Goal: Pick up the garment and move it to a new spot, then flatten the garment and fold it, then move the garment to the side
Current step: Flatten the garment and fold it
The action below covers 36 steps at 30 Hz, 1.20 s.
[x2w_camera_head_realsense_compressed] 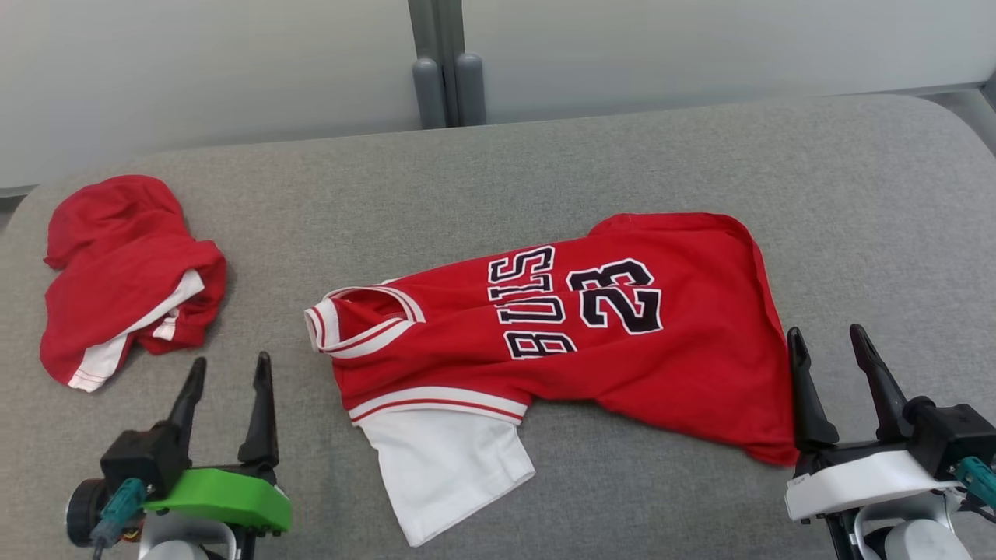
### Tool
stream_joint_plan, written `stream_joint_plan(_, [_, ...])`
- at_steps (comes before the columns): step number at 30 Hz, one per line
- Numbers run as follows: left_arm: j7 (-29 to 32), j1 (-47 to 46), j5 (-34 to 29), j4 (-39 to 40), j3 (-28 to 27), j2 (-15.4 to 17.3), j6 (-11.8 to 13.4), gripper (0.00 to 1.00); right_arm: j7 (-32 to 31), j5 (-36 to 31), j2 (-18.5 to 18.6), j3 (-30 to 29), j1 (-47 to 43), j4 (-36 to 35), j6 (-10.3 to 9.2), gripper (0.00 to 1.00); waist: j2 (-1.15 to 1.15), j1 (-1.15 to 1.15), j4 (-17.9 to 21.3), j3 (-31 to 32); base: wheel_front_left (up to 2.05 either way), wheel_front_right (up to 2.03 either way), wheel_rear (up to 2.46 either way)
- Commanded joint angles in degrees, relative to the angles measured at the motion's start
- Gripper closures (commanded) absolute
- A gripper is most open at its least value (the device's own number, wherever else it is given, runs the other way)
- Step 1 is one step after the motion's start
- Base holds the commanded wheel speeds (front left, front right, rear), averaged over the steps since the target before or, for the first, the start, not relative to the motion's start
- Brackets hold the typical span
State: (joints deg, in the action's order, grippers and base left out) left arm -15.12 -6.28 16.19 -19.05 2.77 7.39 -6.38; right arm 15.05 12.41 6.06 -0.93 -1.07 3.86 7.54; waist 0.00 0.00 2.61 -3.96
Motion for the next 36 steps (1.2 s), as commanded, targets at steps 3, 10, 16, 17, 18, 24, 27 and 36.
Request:
stream_joint_plan(3, [0.0, 3.1, -2.4, 5.8, -3.7, -1.1, 0.7, 0.0, 0.2, -0.6, 0.3, 0.2, -1.2, 0.0, -0.1, 0.0, 0.0, 0.0, -2.2, 2.0, 0.0, 0.0, 0.0])
stream_joint_plan(10, [0.0, 7.4, -5.3, 12.8, -7.4, -2.7, 0.1, 0.0, 0.2, -1.1, 0.6, 1.0, -2.3, 0.8, -0.1, 0.0, 0.0, 0.0, -3.0, 4.0, 0.0, 0.0, 0.0])
stream_joint_plan(16, [0.0, 10.1, -7.6, 13.7, -5.5, -2.3, -0.8, 0.0, 0.2, -1.2, 0.7, 1.3, -3.4, 1.3, -0.1, 0.0, 0.0, 0.0, -2.8, 5.0, 0.0, 0.0, 0.0])
stream_joint_plan(17, [0.0, 10.5, -7.7, 13.5, -5.3, -2.2, -0.9, 0.0, 0.2, -1.2, 0.6, 1.2, -3.8, 1.2, -0.1, 0.0, 0.0, 0.0, -2.8, 5.2, 0.0, 0.0, 0.0])
stream_joint_plan(18, [0.0, 10.6, -7.6, 13.4, -5.3, -2.1, -0.9, 0.0, 0.2, -1.2, 0.4, 1.1, -4.1, 1.0, -0.1, 0.0, 0.0, 0.0, -2.9, 5.2, 0.0, 0.0, 0.0])
stream_joint_plan(24, [0.0, 11.2, -7.2, 12.7, -5.4, -2.2, -1.1, 0.0, 0.2, -1.7, -0.3, 0.9, -5.7, 0.5, -0.1, 0.0, 0.0, 0.0, -3.0, 5.5, 0.0, 0.0, 0.0])
stream_joint_plan(27, [0.0, 11.0, -7.2, 12.3, -5.3, -2.2, -1.1, 0.0, 0.2, -2.1, -0.4, 1.2, -5.6, 0.6, -0.1, 0.0, 0.0, 0.0, -3.0, 5.5, 0.0, 0.0, 0.0])
stream_joint_plan(36, [0.0, 10.3, -7.0, 11.3, -5.2, -1.9, -1.2, 0.0, 0.2, -2.5, -0.3, 1.3, -5.0, 0.8, -0.1, 0.0, 0.0, 0.0, -3.2, 5.6, 0.0, 0.0, 0.0])
